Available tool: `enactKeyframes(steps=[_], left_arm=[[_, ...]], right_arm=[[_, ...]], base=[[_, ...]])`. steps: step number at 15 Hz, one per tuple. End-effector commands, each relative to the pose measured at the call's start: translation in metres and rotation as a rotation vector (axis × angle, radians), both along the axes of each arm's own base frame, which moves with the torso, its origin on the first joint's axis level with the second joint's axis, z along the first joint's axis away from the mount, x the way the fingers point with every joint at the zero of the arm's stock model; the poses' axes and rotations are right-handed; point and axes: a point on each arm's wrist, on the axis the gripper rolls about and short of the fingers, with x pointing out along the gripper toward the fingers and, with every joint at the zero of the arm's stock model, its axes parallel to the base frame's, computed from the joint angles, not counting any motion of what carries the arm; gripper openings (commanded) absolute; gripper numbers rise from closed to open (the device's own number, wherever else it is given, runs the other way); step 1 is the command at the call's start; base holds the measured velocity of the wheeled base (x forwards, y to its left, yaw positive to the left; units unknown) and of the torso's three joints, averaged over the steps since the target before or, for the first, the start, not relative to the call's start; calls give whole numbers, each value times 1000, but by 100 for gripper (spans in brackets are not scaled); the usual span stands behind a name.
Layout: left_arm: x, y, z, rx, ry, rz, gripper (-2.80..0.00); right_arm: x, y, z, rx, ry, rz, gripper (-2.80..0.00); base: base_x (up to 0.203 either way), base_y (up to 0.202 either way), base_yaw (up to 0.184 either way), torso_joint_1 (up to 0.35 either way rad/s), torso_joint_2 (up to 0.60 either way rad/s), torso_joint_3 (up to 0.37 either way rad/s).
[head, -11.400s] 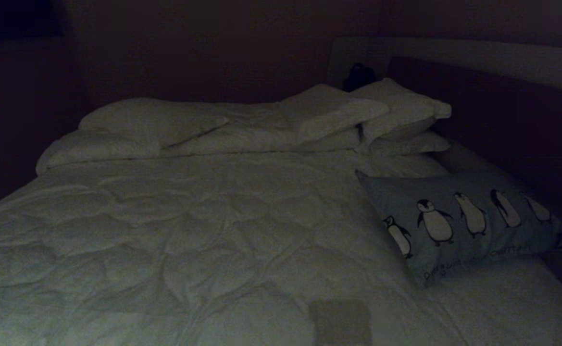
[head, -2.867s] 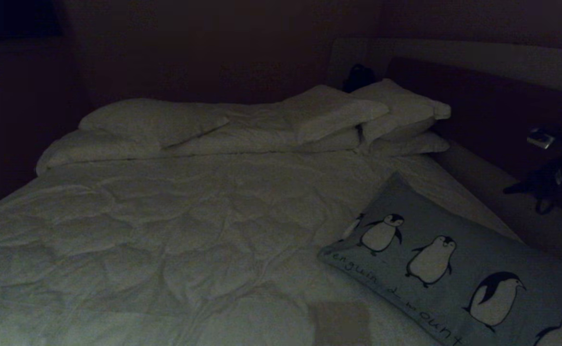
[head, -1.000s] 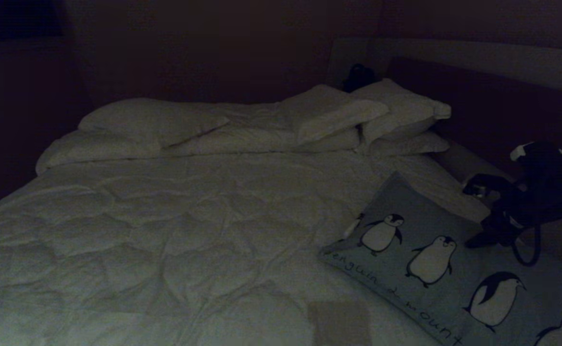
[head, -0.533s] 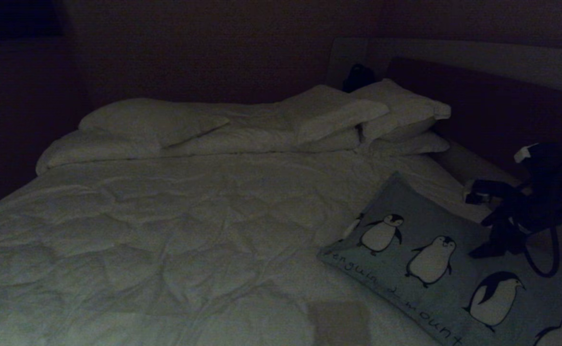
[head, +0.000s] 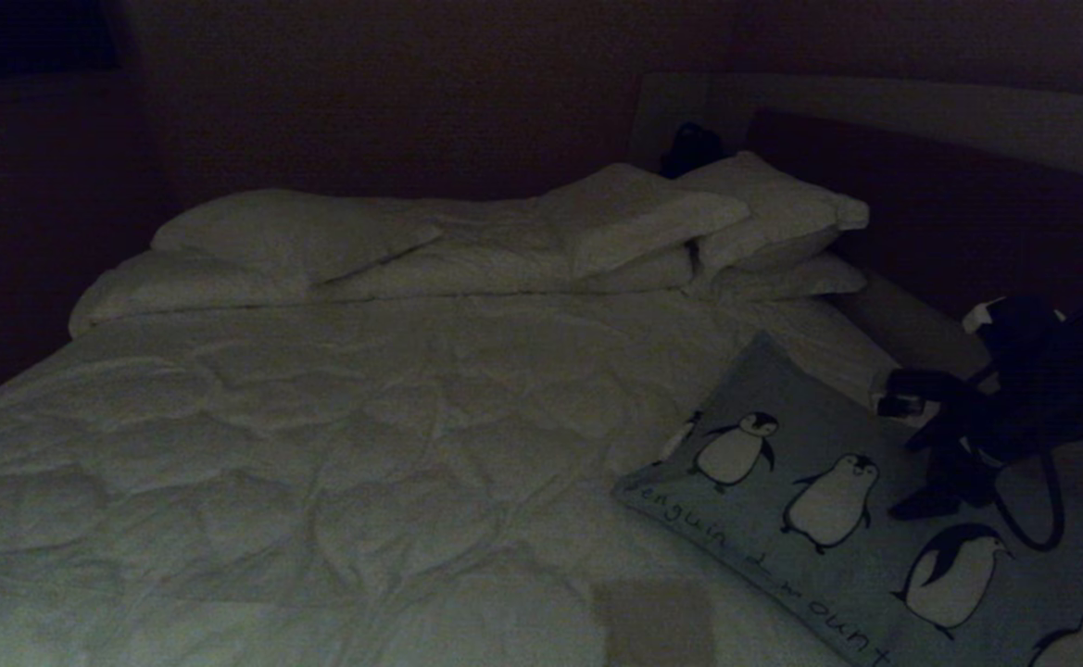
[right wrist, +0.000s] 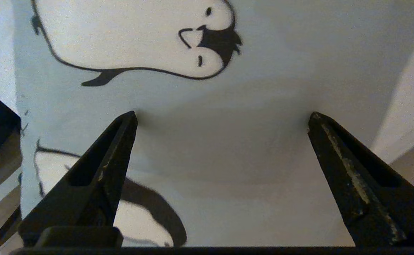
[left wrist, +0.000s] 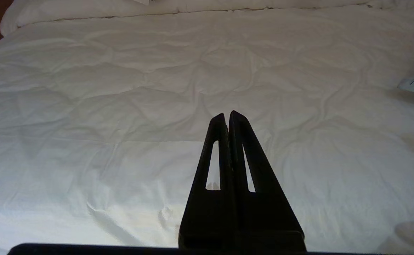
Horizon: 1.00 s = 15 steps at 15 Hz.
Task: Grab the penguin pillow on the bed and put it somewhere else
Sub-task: Place the pillow at the bedside
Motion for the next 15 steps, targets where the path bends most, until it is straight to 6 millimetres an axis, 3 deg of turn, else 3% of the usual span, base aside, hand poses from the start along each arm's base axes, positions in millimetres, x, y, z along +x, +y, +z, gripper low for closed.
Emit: enactKeyframes(steps=[1,7,15], left_arm=[[0,0,0,0,-1,0,-280],[0,0,0,0,0,0,-280],[0,0,0,0,1,0,-280]], right_arm=[[8,-2,-17,5,42,4,0],[38,-17,-73,26,107,-22,0],[50,-29,-100,48,154,-44,0]], base=[[0,0,0,0,0,0],[0,0,0,0,0,0],[0,0,0,0,0,0]])
